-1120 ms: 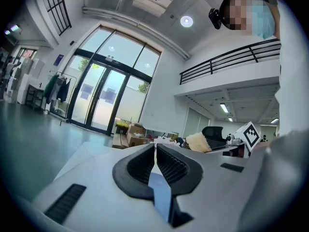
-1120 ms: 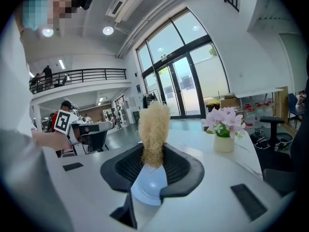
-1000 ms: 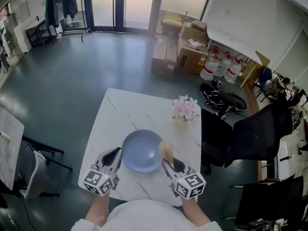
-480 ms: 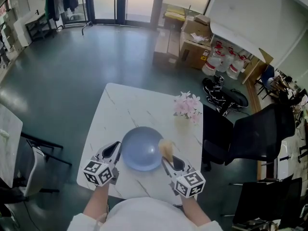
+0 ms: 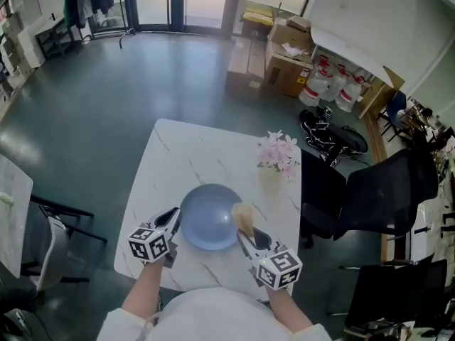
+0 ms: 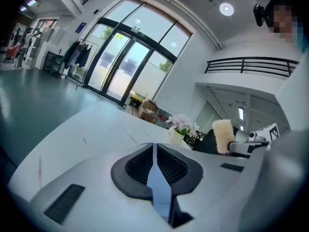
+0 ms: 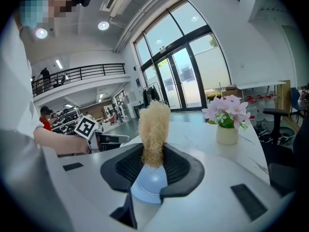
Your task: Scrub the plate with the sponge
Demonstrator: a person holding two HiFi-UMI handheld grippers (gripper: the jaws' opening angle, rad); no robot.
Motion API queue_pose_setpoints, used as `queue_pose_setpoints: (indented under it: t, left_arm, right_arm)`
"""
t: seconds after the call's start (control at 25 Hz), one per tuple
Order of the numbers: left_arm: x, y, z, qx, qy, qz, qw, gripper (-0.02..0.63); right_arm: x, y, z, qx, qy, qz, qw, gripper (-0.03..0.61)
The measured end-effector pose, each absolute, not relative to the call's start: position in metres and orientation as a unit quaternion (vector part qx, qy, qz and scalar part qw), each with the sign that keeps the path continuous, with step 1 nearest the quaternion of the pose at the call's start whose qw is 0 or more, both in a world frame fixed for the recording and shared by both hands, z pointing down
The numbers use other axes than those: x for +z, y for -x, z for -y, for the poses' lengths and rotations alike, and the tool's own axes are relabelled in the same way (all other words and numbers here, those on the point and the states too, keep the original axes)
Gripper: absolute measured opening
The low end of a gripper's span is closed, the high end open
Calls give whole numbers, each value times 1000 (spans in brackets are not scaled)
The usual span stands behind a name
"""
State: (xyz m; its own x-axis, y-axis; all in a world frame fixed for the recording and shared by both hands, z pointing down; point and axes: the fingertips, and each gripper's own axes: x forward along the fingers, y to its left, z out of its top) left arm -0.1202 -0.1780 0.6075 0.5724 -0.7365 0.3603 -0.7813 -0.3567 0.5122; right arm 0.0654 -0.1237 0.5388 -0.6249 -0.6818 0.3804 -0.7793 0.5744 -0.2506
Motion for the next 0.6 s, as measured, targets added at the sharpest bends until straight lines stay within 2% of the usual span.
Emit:
queue_pose_setpoints:
  t: [0.32, 0.36, 0.4, 0.44, 0.6]
  left_arm:
    - [660, 123, 174, 92, -789, 466, 389, 43]
    - [664, 125, 174, 98, -785, 470, 391, 58]
    - [668, 125, 174, 102, -780, 474, 396, 137]
    - [672, 126, 175, 103, -776, 476, 401, 183]
    - [685, 125, 177, 112, -765, 477, 418, 198]
  right_arm:
    - [546, -71, 122, 208, -421, 874, 127, 118]
    - [547, -71, 121, 209, -421, 873, 128, 117]
    - [548, -72, 121, 210, -422, 873, 127, 118]
    - [549, -72, 121, 211, -422, 873, 127, 118]
    - [550, -73, 122, 212, -424, 872, 126, 118]
